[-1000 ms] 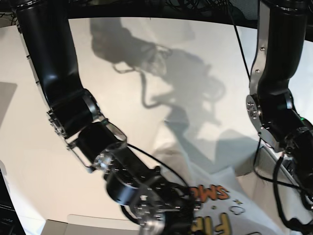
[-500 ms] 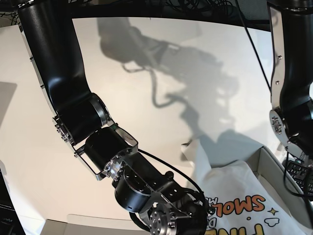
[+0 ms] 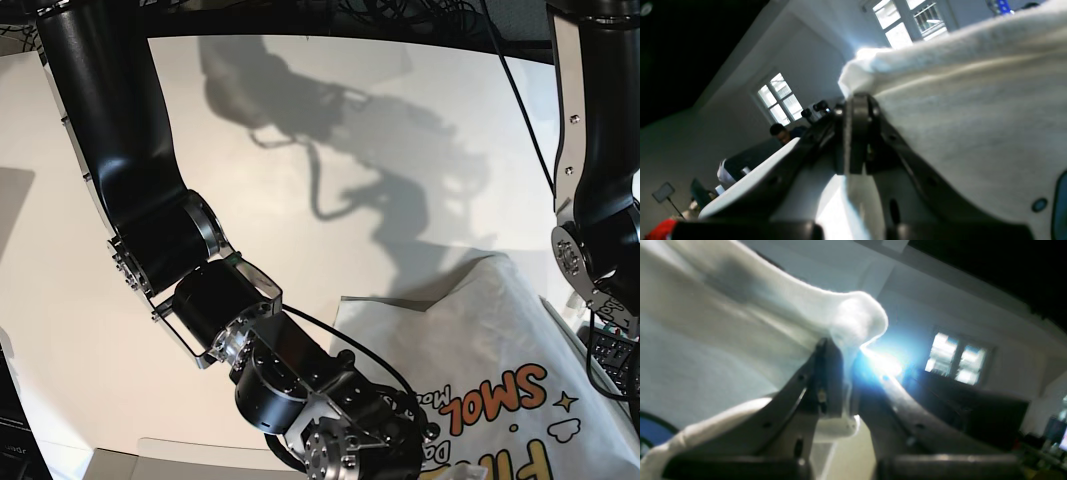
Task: Layout the t-shirt on the table in an organized manner, then fold the t-shirt properly
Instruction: 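Shake the lifted shirt with both grippers to let it hang open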
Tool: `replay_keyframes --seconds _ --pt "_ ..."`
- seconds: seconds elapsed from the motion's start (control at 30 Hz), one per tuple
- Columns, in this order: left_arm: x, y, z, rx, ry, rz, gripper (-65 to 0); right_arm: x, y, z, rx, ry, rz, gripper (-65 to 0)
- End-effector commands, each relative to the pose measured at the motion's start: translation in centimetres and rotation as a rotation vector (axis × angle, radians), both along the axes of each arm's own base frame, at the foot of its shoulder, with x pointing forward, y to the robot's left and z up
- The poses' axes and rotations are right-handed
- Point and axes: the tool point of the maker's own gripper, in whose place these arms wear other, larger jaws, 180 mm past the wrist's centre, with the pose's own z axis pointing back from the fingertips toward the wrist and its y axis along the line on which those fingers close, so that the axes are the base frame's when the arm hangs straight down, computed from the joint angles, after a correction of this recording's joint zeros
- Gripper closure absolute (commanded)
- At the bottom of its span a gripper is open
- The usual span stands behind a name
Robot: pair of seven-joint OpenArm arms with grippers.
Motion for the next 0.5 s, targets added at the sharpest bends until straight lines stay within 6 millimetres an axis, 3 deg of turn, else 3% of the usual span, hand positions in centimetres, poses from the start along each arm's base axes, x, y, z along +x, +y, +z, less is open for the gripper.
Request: replay_keyframes --seconds 0.0,0.13,0.3,0.47 --pt "-1.5 0.7 2.0 -0.009 -0.068 0.018 -0.4 -1.1 0.0 2.4 0.026 -0.058 0.019 0.0" --pt "-2.1 2.1 2.1 -0.005 -0.069 0.053 -0.4 -0.7 1.0 1.3 0.049 0.001 0.084 0.0" --pt "-3.0 3.6 2.3 0.006 -0.07 0.095 -0.4 -1.4 4.7 -2.8 -0.061 0.036 0.136 0.0" --pt "-3.2 3.9 2.4 0.01 -0.071 0.105 -0.4 -2.3 6.8 -8.2 -0.09 0.116 0.197 0.0"
